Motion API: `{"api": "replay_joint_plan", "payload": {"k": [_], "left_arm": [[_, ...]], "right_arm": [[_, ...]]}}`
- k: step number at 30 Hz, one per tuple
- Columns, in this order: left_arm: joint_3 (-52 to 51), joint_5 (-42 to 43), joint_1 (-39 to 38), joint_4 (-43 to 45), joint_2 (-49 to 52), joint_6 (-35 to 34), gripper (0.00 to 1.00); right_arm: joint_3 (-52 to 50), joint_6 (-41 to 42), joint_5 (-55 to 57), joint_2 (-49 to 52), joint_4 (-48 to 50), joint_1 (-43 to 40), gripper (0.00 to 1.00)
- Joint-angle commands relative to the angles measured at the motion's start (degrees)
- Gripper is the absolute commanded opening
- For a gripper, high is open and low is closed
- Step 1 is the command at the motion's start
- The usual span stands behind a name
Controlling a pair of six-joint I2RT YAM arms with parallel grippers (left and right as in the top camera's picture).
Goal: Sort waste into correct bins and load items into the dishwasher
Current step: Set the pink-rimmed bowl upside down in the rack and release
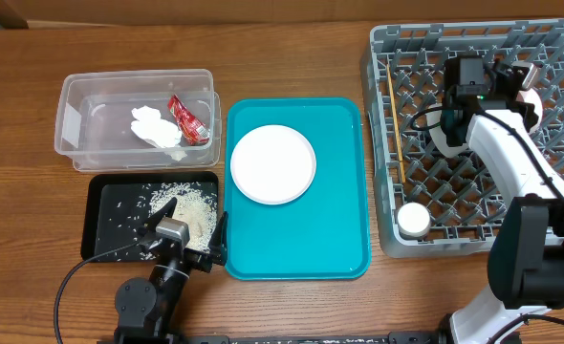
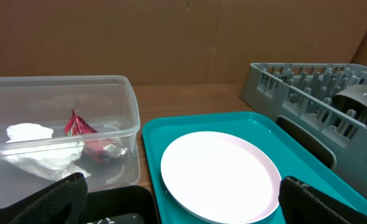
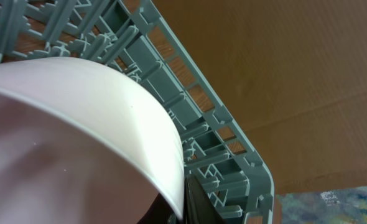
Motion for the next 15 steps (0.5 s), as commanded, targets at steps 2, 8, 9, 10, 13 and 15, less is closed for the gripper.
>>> {"api": "replay_joint_plan", "payload": {"k": [2, 8, 9, 10, 13, 15], "left_arm": [[-0.4, 0.5, 0.3, 0.2, -0.6, -0.8, 1.00], [-0.4, 0.5, 0.3, 0.2, -0.6, -0.8, 1.00], [-0.4, 0.5, 0.3, 0.2, -0.6, -0.8, 1.00], [-0.4, 0.5, 0.3, 0.2, -0.6, -0.8, 1.00], [-0.4, 0.5, 0.3, 0.2, -0.6, -0.8, 1.00], [-0.4, 0.5, 0.3, 0.2, -0.6, -0.8, 1.00]], "right_arm": [[0.0, -0.1, -2.3, 0.5, 0.0, 1.6, 0.04], [0.0, -0.2, 1.4, 0.5, -0.4, 1.7, 0.04], [0.0, -0.2, 2.9, 0.5, 0.2, 1.7, 0.04], [0.0, -0.2, 3.6, 0.5, 0.6, 1.5, 0.04], [0.0, -0.2, 4.0, 0.5, 1.9, 0.8, 0.04], [0.0, -0.2, 4.0, 0.5, 2.9, 0.1, 0.04]]}}
